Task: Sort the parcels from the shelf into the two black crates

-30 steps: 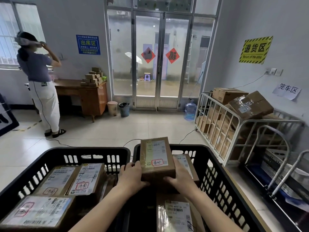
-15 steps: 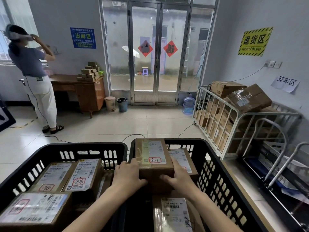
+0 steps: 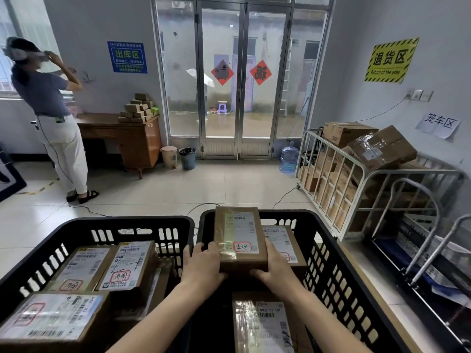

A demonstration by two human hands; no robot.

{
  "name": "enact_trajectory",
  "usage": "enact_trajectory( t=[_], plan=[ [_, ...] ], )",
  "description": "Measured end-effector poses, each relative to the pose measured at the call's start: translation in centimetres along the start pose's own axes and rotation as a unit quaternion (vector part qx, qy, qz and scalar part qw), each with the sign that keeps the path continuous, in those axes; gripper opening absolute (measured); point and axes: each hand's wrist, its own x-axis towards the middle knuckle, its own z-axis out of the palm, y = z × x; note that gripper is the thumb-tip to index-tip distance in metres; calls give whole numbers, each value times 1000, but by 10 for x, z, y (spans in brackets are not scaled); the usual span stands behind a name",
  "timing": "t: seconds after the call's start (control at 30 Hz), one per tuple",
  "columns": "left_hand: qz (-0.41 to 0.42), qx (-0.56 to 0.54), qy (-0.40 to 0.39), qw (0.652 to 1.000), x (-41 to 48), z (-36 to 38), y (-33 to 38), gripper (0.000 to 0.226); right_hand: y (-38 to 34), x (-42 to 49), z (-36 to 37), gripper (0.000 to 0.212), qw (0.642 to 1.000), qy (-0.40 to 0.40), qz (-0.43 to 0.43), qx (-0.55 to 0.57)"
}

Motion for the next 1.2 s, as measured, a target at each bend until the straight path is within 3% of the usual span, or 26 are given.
enact_trajectory(
  t=[0.17, 0.27, 0.4, 0.53, 0.97, 1.2],
  plan=[
    [5, 1, -4, 1000, -7, 2, -2, 66, 3, -3, 3, 82, 1000, -1, 7, -12],
    [10, -13, -11, 1000, -2, -3, -6, 77, -1, -1, -4, 84, 999, -7, 6, -42],
    [69, -40, -9, 997, 9, -6, -11, 103, -9, 7, -13, 92, 981, -12, -42, -188],
    [120, -31, -31, 992, 10, -5, -7, 97, -8, 11, -11, 85, 950, -38, -73, -300],
    [138, 27, -29, 990, 13, 4, -1, 94, 2, 10, -5, 82, 942, -33, -74, -326],
    [91, 22, -2, 996, 2, -14, -7, 103, -14, -2, -19, 91, 950, -21, -58, -306]
  ],
)
